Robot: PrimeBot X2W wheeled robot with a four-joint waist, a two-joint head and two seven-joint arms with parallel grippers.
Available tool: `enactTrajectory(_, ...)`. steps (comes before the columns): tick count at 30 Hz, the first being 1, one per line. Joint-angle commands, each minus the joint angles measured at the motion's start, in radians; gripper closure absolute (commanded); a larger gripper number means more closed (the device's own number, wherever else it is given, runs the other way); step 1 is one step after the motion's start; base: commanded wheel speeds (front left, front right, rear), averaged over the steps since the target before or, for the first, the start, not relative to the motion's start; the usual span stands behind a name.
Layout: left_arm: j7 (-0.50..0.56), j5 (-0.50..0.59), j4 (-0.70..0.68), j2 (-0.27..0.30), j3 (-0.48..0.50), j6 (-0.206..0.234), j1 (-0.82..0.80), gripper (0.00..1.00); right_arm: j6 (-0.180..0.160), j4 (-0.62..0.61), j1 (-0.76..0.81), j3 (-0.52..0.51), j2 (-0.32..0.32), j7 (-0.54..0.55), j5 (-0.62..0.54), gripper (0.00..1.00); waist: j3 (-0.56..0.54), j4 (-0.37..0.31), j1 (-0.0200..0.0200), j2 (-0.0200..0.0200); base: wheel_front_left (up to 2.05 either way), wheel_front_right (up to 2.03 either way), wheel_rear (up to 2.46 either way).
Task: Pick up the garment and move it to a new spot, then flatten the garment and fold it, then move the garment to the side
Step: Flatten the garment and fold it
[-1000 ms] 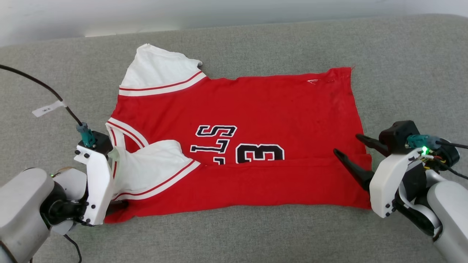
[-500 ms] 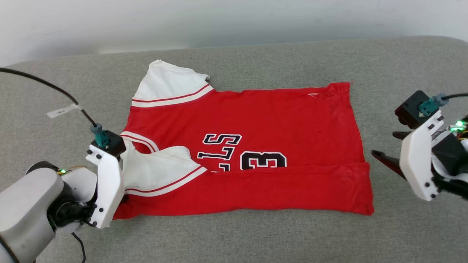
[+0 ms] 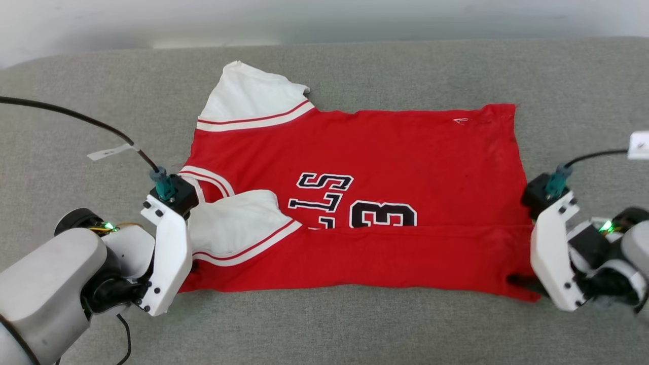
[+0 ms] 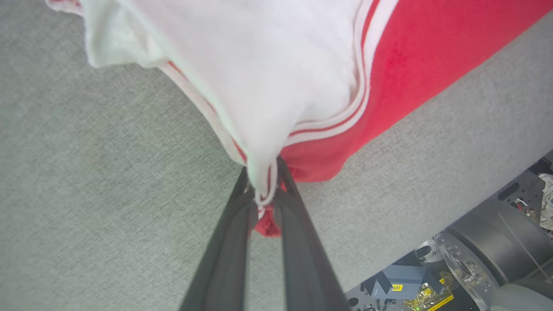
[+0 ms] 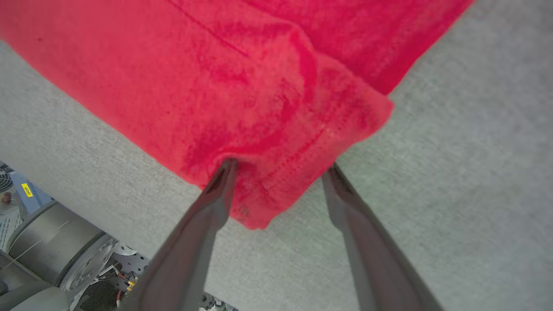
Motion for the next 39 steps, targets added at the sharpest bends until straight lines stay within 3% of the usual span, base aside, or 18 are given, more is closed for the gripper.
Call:
enactTrajectory(1, -0.005, 0.003, -0.003, -0.004, -0.003, -0.001, -0.012, 1.00, -0.001, 0.014, 0.021, 0.009, 0.013, -0.006, -0.002, 0.00, 0.010, 0.008, 0.0000, 0.0000, 0.00, 0.00, 0.00)
enactTrajectory(8, -0.025, -0.001, 0.011, 0.005, -0.023, -0.001, -0.010, 1.00, 0.000, 0.076, 0.077, 0.057, 0.097, -0.063, 0.006, 0.00, 0.027, 0.009, 0.0000, 0.0000, 0.00, 0.00, 0.00)
enactTrajectory(9, -0.027, -0.001, 0.014, 0.007, -0.026, -0.001, -0.007, 1.00, 0.000, 0.080, 0.069, 0.055, 0.101, -0.077, 0.005, 0.55, 0.024, 0.006, 0.0000, 0.0000, 0.00, 0.00, 0.00)
enactTrajectory(10, -0.030, -0.003, 0.019, 0.009, -0.028, -0.001, -0.003, 1.00, 0.000, 0.082, 0.060, 0.052, 0.102, -0.090, 0.005, 1.00, 0.020, 0.004, 0.0000, 0.0000, 0.00, 0.00, 0.00)
enactTrajectory(23, -0.073, -0.077, -0.003, 0.068, -0.043, -0.001, 0.087, 1.00, -0.001, -0.024, 0.064, 0.026, -0.048, -0.198, 0.050, 1.00, -0.093, -0.013, 0.0000, 0.0000, 0.00, 0.00, 0.00)
enactTrajectory(31, -0.075, -0.097, -0.076, 0.111, -0.059, 0.017, 0.149, 1.00, -0.001, -0.130, 0.157, -0.002, -0.153, -0.193, 0.093, 1.00, -0.118, -0.014, 0.0000, 0.0000, 0.00, 0.00, 0.00)
enactTrajectory(39, -0.094, -0.089, -0.075, 0.102, -0.078, 0.035, 0.189, 1.00, -0.001, -0.133, 0.270, -0.032, -0.141, -0.182, 0.097, 1.00, -0.090, -0.019, 0.0000, 0.0000, 0.00, 0.00, 0.00)
